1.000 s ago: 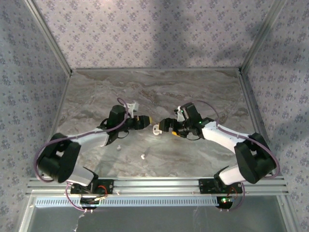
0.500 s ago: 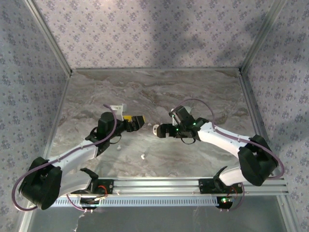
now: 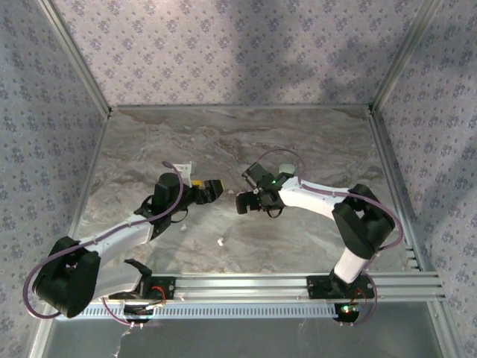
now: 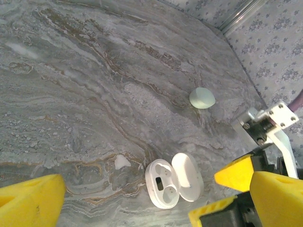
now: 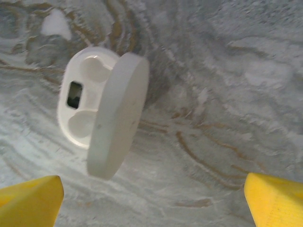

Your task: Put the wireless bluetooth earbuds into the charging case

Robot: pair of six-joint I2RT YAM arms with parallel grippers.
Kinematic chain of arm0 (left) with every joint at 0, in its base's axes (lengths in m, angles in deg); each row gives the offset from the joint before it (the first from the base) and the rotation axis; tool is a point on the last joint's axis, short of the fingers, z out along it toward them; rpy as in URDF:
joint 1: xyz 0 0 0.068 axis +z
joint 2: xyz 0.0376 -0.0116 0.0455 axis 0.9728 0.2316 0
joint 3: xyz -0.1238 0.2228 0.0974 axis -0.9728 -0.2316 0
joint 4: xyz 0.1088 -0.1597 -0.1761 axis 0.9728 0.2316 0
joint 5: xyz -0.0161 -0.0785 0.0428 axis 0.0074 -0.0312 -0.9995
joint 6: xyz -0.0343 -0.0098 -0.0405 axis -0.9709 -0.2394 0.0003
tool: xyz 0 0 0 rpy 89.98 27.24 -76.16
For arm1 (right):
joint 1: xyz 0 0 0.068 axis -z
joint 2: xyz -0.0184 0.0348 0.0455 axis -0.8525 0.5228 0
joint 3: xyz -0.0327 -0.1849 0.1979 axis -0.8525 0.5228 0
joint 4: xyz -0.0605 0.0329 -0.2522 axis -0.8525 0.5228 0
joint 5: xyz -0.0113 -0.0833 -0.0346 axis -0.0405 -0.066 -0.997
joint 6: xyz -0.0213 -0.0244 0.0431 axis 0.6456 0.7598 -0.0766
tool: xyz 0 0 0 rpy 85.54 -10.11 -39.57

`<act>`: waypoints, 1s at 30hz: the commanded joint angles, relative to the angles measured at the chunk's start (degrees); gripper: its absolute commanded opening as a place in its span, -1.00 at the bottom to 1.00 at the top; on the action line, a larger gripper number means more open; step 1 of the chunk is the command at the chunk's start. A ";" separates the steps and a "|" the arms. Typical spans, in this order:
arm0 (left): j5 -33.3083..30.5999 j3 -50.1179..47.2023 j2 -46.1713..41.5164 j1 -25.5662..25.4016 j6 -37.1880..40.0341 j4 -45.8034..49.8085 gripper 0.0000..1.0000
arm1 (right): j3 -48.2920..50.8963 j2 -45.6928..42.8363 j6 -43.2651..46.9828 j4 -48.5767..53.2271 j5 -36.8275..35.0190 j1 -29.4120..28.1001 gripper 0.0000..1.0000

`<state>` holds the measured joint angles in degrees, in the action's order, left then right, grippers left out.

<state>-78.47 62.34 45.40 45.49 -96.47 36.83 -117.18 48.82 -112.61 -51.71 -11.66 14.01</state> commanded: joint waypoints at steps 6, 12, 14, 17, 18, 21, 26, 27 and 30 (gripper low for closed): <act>-0.15 0.85 0.43 0.27 0.57 -0.37 0.99 | -3.97 3.77 -0.71 9.27 -7.90 -0.09 0.96; -0.14 0.85 0.43 0.26 0.48 -0.49 0.99 | -4.08 4.00 -0.91 11.04 -10.01 0.87 0.95; -0.08 0.85 0.44 0.26 0.49 -0.47 1.00 | -3.99 3.87 -0.90 11.39 -10.37 1.29 0.95; -0.08 0.89 0.40 0.26 0.48 -0.44 0.99 | -3.82 3.60 -0.56 11.29 -10.35 2.11 0.95; -0.02 0.85 0.40 0.26 0.48 -0.44 1.00 | -3.85 3.60 -0.41 11.15 -10.25 2.40 0.95; 0.09 0.85 0.36 0.30 0.48 -0.44 0.99 | -4.04 3.84 0.32 10.78 -9.81 3.48 0.95; 0.18 0.76 0.27 0.29 0.41 -0.53 0.99 | -4.85 4.70 1.46 10.09 -8.89 5.03 0.95; 0.32 0.76 0.30 0.27 0.35 -0.64 1.00 | -4.93 4.87 1.69 9.86 -8.69 5.28 0.95; 0.45 0.76 0.33 0.26 0.24 -0.69 0.99 | -5.67 5.59 2.15 9.48 -8.14 6.00 0.95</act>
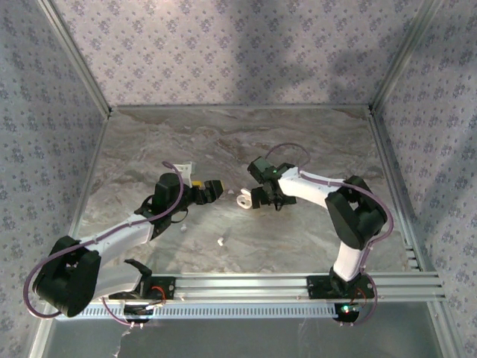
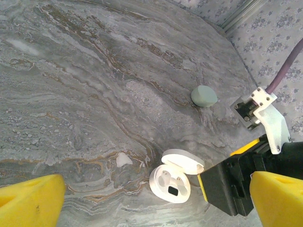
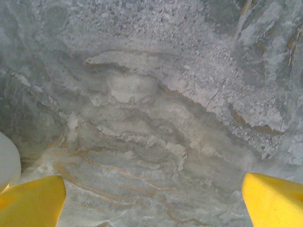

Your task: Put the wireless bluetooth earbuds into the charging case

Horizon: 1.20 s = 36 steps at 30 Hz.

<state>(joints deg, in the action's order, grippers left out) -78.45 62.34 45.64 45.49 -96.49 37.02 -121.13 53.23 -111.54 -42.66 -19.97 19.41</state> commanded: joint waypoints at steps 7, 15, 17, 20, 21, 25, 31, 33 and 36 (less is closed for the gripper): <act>0.90 0.76 0.07 0.22 0.06 -1.22 1.00 | -4.67 3.73 2.66 0.43 0.50 2.14 0.95; 1.30 0.59 -0.18 0.09 -0.10 -1.55 0.99 | -3.71 1.24 2.33 0.58 1.32 2.03 0.95; 1.22 0.33 -0.84 -0.04 -0.04 -1.59 1.00 | -1.31 -0.98 1.86 0.67 1.03 1.60 0.95; -0.17 -0.49 -3.13 -0.83 0.81 -1.72 0.99 | 2.08 -5.90 1.17 0.18 0.90 0.89 0.96; -1.01 -0.71 -4.31 -1.23 1.31 -1.45 1.00 | 3.25 -7.75 1.09 -0.11 1.04 0.65 0.96; -5.38 -1.79 -10.31 -3.55 4.14 0.28 0.99 | 7.99 -15.26 0.82 -1.17 3.01 0.00 0.97; -13.09 -4.60 -21.83 -6.66 8.46 2.50 1.00 | 13.62 -26.34 0.86 -2.18 6.73 -0.82 0.96; -15.39 -5.40 -24.85 -6.84 9.06 3.37 0.99 | 15.22 -29.49 0.81 -2.49 7.98 -1.09 0.96; -18.20 -6.26 -27.29 -6.82 9.90 4.03 1.00 | 17.57 -32.93 0.15 -4.94 10.46 -1.37 0.94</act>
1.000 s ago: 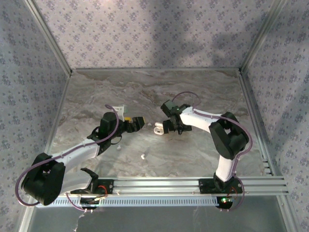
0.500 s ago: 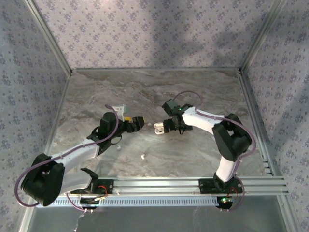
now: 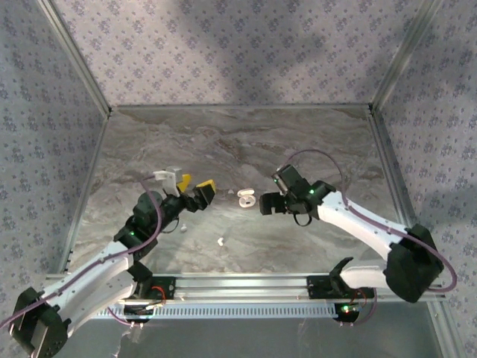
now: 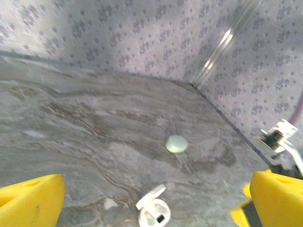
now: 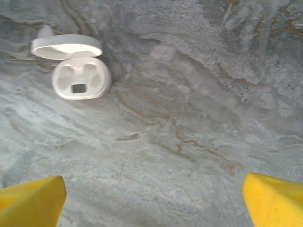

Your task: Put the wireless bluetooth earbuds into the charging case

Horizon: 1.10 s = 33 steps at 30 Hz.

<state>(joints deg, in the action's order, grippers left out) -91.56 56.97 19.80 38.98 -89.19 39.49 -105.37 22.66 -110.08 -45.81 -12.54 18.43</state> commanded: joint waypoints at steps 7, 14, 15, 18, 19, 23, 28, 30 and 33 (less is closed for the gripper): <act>-3.85 0.91 6.40 1.41 -1.17 1.62 1.00 | 3.63 -1.76 -3.98 -5.49 5.39 -3.25 0.88; 8.80 3.11 20.49 12.67 -12.46 0.00 0.99 | 0.20 6.27 -5.97 -6.83 4.14 -10.80 0.80; 10.08 3.07 22.02 14.29 -13.69 -0.45 0.99 | -0.61 7.57 -5.97 -6.73 3.81 -11.80 0.79; 13.79 2.40 25.87 18.47 -16.89 -2.76 0.99 | -3.97 11.98 -5.97 -5.82 2.53 -15.58 0.78; 14.46 2.23 26.71 19.35 -17.50 -3.27 1.00 | -5.28 13.54 -7.25 -5.48 1.83 -17.04 0.78; 14.94 1.77 27.21 20.66 -18.04 -3.75 0.99 | -9.87 19.65 -7.29 -4.25 -0.73 -21.56 0.82; 14.39 1.45 25.51 21.09 -17.68 -2.95 1.00 | -15.66 26.42 -6.89 -1.83 -2.51 -25.25 0.86; 14.12 1.23 24.77 21.26 -17.57 -2.87 0.99 | -17.95 28.73 -6.88 -0.11 -3.88 -26.64 0.87; 13.89 1.04 23.91 21.45 -17.43 -2.52 0.99 | -22.18 32.20 -4.36 3.05 -5.52 -28.68 0.89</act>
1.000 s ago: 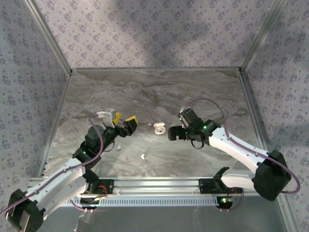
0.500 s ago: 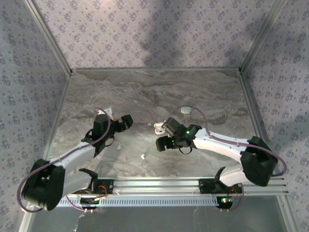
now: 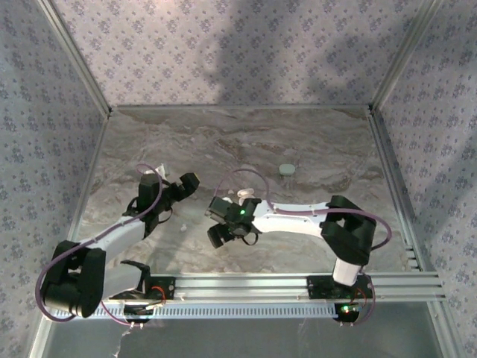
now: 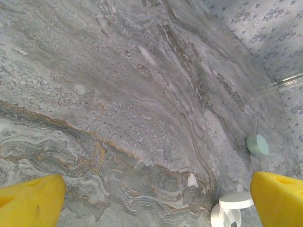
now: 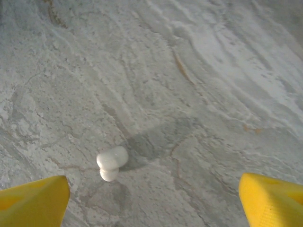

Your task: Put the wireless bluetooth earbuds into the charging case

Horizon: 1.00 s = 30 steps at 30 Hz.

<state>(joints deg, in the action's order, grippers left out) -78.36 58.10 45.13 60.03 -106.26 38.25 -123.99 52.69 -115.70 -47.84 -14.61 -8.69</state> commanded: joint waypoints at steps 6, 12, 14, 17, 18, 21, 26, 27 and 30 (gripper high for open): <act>0.92 -0.42 -2.03 0.47 -0.35 -1.78 1.00 | -7.70 7.23 1.76 8.92 -6.12 -4.12 0.89; 1.17 -0.64 -1.84 0.49 -0.48 -2.34 1.00 | -9.50 10.03 2.02 11.71 -8.02 -5.40 0.89; 1.26 -0.62 -1.90 0.49 -0.50 -2.43 0.99 | -9.89 10.60 1.69 12.68 -8.85 -5.61 0.89; 1.38 -0.80 -1.88 0.49 -0.48 -2.68 1.00 | -10.35 11.24 1.23 13.89 -9.84 -5.64 0.89; 1.38 -0.80 -1.84 0.49 -0.49 -2.74 0.99 | -10.43 11.46 1.08 14.17 -10.01 -5.65 0.89; 1.60 -0.80 -1.87 0.49 -0.51 -3.00 0.99 | -11.08 12.16 0.52 15.32 -10.87 -5.50 0.88; 1.90 -0.95 -1.91 0.49 -0.71 -3.33 1.00 | -10.99 12.49 -0.37 16.09 -11.56 -4.67 0.86; 1.95 -0.97 -1.92 0.49 -0.69 -3.40 1.00 | -10.81 12.39 -0.42 16.19 -11.73 -4.55 0.86; 2.15 -0.97 -1.92 0.49 -0.73 -3.57 0.99 | -10.09 11.66 -0.98 16.51 -12.10 -4.11 0.85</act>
<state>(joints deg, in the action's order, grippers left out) -77.38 57.56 44.28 60.12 -106.66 36.74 -133.85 64.01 -114.65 -34.16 -24.51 -13.37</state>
